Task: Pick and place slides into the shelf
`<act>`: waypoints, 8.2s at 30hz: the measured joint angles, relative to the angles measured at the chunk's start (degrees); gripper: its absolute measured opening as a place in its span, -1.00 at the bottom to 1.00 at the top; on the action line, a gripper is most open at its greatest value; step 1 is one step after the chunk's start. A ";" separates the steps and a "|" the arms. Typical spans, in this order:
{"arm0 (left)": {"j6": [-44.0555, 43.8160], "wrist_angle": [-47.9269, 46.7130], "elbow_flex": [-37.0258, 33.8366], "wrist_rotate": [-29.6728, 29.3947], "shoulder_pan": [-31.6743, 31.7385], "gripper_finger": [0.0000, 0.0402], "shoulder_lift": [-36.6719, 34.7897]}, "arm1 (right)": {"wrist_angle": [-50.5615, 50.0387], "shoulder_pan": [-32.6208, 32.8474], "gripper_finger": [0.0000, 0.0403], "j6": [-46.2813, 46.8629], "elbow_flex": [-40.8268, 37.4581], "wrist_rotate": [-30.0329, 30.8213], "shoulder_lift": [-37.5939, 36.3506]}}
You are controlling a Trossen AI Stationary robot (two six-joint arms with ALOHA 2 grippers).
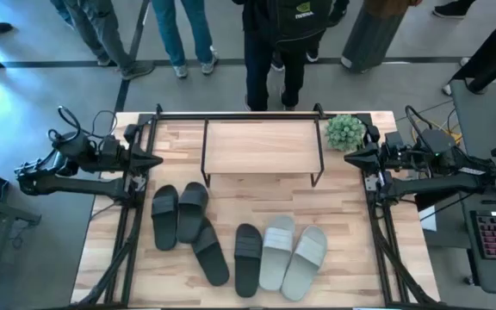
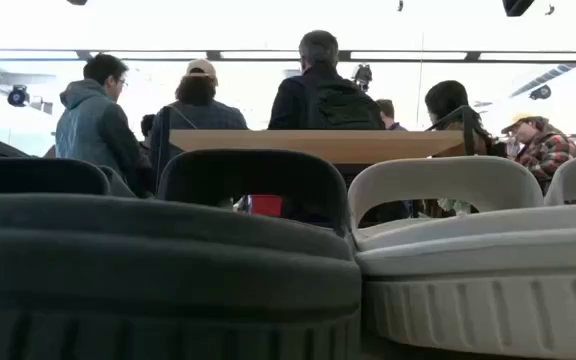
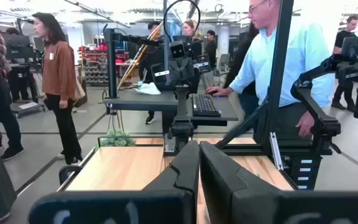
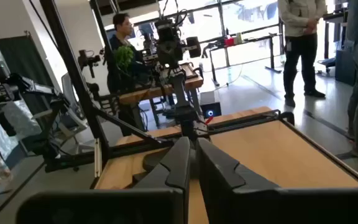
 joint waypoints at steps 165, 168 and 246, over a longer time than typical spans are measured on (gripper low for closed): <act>-3.79 14.53 0.04 -15.68 0.04 -1.00 0.83 | -60.81 48.67 0.16 76.09 55.42 24.13 103.08; -3.79 14.56 0.07 -15.97 0.04 -1.00 0.84 | -61.60 48.03 0.14 76.05 53.49 24.08 103.08; 0.77 16.59 0.07 -25.01 0.04 -1.00 2.12 | -31.54 -2.68 -0.94 -21.10 28.43 48.24 59.20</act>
